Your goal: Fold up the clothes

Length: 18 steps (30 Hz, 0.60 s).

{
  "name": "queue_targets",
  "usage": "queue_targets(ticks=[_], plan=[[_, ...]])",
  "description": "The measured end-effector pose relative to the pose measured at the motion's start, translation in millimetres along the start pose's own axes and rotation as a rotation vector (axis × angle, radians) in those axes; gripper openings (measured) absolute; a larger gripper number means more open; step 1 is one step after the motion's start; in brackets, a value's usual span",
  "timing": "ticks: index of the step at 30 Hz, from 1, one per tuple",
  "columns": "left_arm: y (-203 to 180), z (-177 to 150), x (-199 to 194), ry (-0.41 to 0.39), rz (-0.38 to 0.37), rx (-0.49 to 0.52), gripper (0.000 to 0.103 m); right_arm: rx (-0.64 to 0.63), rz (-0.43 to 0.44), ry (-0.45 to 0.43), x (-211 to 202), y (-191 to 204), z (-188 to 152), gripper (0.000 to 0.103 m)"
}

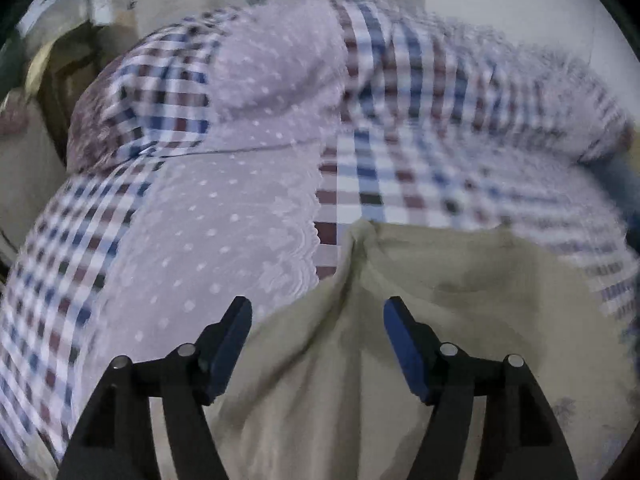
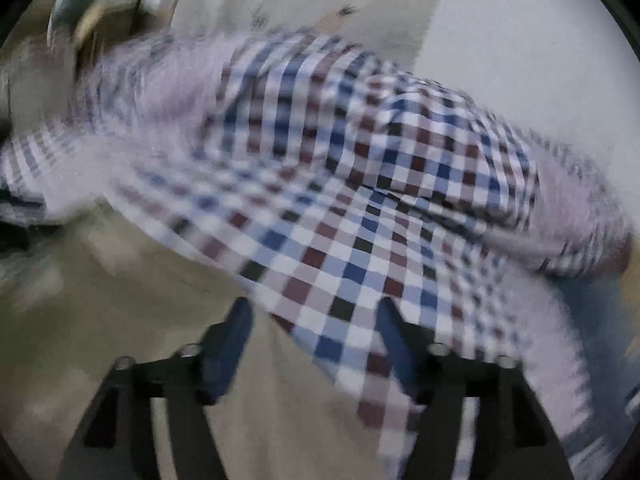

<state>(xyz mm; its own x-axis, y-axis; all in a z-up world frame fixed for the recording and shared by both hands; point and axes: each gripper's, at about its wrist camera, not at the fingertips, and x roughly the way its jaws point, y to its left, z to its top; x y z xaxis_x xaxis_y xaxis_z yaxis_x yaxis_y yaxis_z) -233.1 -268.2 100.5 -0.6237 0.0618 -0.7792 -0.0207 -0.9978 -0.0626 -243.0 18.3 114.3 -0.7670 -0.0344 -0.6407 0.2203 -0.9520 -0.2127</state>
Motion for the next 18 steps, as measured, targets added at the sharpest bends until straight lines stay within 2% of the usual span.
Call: queue_targets(ticks=[1, 3, 5, 8, 10, 14, 18], plan=[[14, -9, -30, -0.038, -0.035, -0.048, 0.073, 0.053, 0.043, -0.016, -19, -11, -2, 0.074], [33, -25, -78, -0.104, -0.076, -0.087, 0.083, 0.111, 0.108, -0.051, -59, -28, -11, 0.074], [42, -47, -130, -0.178, -0.080, -0.103, 0.084, 0.143, 0.173, -0.085, -107, -44, -27, 0.075], [51, -83, -191, -0.244, -0.108, -0.112, 0.084, 0.157, 0.251, -0.120, -184, -52, -66, 0.077], [52, -119, -234, -0.279, -0.137, -0.134, 0.085, 0.148, 0.291, -0.128, -224, -49, -95, 0.078], [54, -195, -290, -0.323, -0.164, -0.186, 0.089, 0.122, 0.354, -0.137, -317, -28, -170, 0.078], [79, -291, -315, -0.348, -0.137, -0.262, 0.089, 0.104, 0.421, -0.118, -370, 5, -246, 0.079]])
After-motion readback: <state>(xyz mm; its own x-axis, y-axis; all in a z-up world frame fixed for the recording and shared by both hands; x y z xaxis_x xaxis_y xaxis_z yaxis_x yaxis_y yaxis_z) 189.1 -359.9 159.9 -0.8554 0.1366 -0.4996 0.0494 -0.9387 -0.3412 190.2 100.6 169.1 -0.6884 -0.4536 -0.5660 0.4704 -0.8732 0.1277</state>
